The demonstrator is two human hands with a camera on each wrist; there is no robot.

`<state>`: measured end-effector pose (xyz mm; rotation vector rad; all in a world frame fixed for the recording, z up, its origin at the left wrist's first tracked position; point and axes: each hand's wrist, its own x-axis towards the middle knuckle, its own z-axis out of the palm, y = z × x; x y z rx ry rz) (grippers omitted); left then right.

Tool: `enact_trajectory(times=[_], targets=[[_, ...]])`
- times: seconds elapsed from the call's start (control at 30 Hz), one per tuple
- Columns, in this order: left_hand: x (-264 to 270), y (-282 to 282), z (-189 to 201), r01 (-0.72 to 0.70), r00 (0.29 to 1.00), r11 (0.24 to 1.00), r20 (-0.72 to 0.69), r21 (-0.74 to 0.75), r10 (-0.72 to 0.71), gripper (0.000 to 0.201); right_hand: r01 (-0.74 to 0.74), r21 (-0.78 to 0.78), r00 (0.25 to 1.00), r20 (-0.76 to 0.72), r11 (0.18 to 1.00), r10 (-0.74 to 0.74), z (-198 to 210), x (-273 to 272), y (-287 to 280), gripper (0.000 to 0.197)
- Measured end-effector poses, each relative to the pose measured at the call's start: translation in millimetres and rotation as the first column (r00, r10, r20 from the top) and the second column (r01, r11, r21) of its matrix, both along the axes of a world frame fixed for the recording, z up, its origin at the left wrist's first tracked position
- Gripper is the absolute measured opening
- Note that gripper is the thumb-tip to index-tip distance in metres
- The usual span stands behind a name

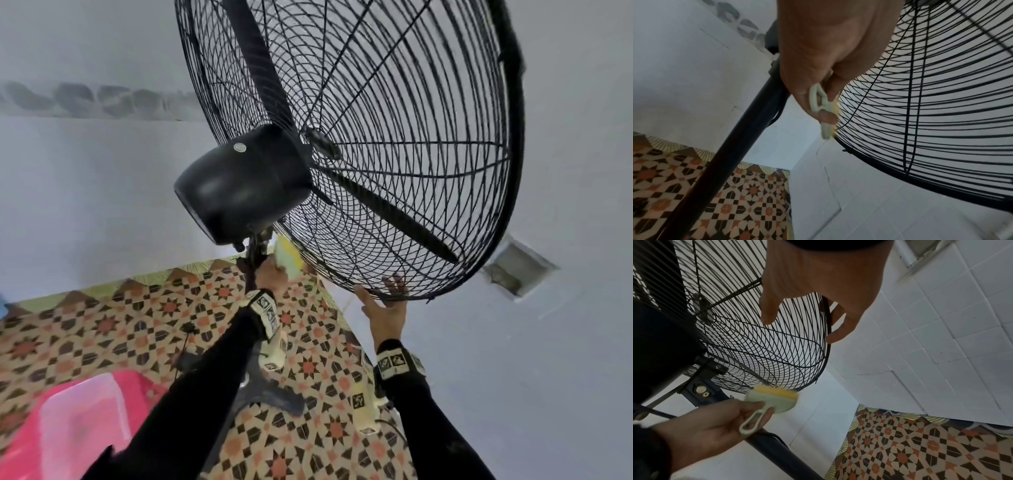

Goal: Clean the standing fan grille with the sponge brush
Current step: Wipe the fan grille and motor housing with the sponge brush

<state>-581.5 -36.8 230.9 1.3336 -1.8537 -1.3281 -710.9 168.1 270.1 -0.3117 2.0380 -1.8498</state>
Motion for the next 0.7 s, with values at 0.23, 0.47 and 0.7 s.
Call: enact_trajectory(times=[0.23,0.47,0.7], targets=[[9,49,0,0.297,0.947,0.952,-0.151,0.076,-0.283,0.049,-0.011,-0.082,0.999,0.041,0.997,0.014,0,-6,0,0.095],[-7,21,1,0.089,0.996,0.995,-0.012,-0.049,-0.090,0.041,-0.005,-0.100,0.998,0.060,0.995,0.011,-5,-5,0,0.099],[14,11,14,0.001,0.999,0.990,0.041,-0.142,0.005,0.034,-0.013,-0.090,0.997,0.070,0.996,0.019,0,0,-3,0.101]])
